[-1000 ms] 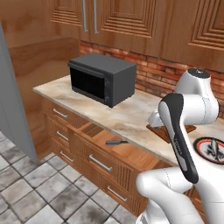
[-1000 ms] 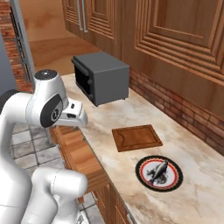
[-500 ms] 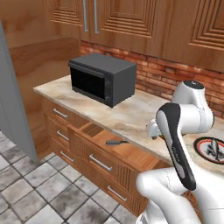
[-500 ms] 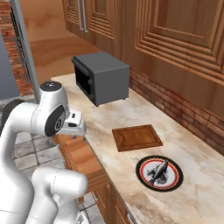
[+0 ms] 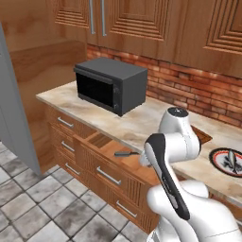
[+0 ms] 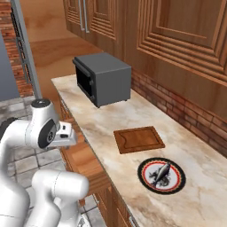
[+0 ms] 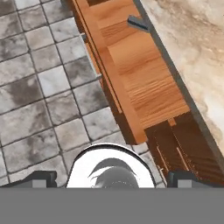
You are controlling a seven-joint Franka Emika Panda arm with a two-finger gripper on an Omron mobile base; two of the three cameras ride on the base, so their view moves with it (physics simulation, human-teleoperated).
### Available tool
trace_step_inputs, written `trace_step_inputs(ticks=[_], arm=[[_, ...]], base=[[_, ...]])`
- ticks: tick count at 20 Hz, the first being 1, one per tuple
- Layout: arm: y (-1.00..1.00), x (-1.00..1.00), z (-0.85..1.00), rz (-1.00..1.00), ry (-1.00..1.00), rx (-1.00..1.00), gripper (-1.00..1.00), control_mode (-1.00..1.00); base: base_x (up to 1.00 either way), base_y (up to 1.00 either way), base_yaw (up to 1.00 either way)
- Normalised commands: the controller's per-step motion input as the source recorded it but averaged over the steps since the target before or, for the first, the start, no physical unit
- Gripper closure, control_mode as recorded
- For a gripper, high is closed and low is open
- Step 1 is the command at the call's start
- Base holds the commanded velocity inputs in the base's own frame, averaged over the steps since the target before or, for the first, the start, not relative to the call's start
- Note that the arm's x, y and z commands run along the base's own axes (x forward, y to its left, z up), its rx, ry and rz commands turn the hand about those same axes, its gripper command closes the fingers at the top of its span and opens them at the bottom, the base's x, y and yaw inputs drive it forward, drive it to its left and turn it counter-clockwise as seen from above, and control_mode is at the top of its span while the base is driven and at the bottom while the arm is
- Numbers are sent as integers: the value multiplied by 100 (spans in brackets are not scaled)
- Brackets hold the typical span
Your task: Pick up the knife from the drawer and place it on the cutting board. Then place the meat from the plate to the cutting board.
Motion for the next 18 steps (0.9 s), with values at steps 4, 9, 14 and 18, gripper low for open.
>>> trace_step_inputs(ticks=[4, 9, 14, 18], arm=[[21, 36, -63, 26, 3, -1, -100, -100], [27, 37, -54, 11, 0, -6, -100, -100], [8, 49, -34, 0, 1, -1, -100, -100], [5, 55, -28, 0, 0, -1, -100, -100]], base=[[0, 0, 0], [0, 0, 0], [0, 0, 0], [0, 0, 0]])
